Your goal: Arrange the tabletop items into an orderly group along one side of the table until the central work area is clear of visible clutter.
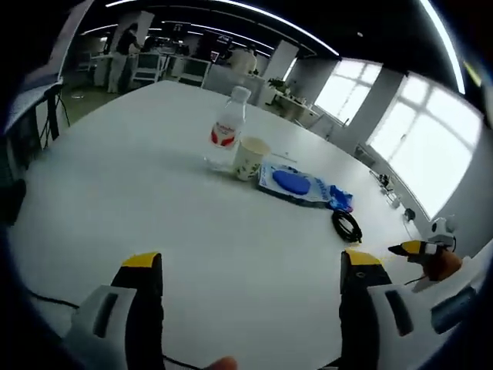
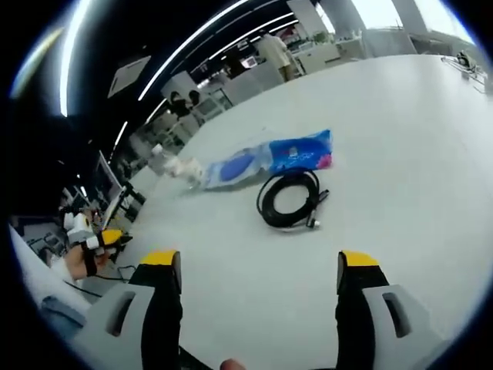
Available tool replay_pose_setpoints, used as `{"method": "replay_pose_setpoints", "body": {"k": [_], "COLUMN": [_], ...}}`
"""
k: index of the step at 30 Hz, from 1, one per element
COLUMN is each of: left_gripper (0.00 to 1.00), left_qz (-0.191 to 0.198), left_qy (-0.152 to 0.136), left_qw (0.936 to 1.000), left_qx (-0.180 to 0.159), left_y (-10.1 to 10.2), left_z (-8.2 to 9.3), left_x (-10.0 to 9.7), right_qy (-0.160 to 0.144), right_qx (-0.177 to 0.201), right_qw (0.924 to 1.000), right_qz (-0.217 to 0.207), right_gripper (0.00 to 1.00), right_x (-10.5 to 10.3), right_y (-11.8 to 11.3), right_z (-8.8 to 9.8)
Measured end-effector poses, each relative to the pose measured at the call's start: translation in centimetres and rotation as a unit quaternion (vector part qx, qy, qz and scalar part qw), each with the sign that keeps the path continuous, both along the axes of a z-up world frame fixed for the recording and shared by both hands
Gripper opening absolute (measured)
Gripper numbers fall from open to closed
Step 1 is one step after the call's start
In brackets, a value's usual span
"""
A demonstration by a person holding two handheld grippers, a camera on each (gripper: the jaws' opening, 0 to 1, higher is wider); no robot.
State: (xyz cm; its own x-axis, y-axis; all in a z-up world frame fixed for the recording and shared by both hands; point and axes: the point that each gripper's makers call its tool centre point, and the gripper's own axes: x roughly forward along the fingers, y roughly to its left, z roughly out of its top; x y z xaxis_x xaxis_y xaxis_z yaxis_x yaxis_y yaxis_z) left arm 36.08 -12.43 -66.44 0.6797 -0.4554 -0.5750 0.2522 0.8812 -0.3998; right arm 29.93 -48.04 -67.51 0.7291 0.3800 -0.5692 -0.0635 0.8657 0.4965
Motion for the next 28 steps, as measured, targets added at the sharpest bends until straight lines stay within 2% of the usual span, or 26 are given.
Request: {"method": "replay_pose_setpoints", "body": {"k": [17,28], "left_gripper": [0.96,0.95], "left_qz": [-0.011,-0.005], "left_qy": [0.014,0.022], "left_qw": [0.9998,0.9997], "left_qx": [0.001,0.007], "left_y": [-0.1,1.1], "left_z": [-0.5,-0.7], "left_x": [-0.8,-1.4], "right_qy": [0.007,0.013], "right_qx": [0.011,0.024], "right_qw": [0.9999,0.9996], "right_qz": [-0.01,-0.01], "right_gripper": [0.81,0.79], "right_x": [-1.7,-1.4], "right_y": [0.5,1.0], "right_z": [-0.4,-0.8]}}
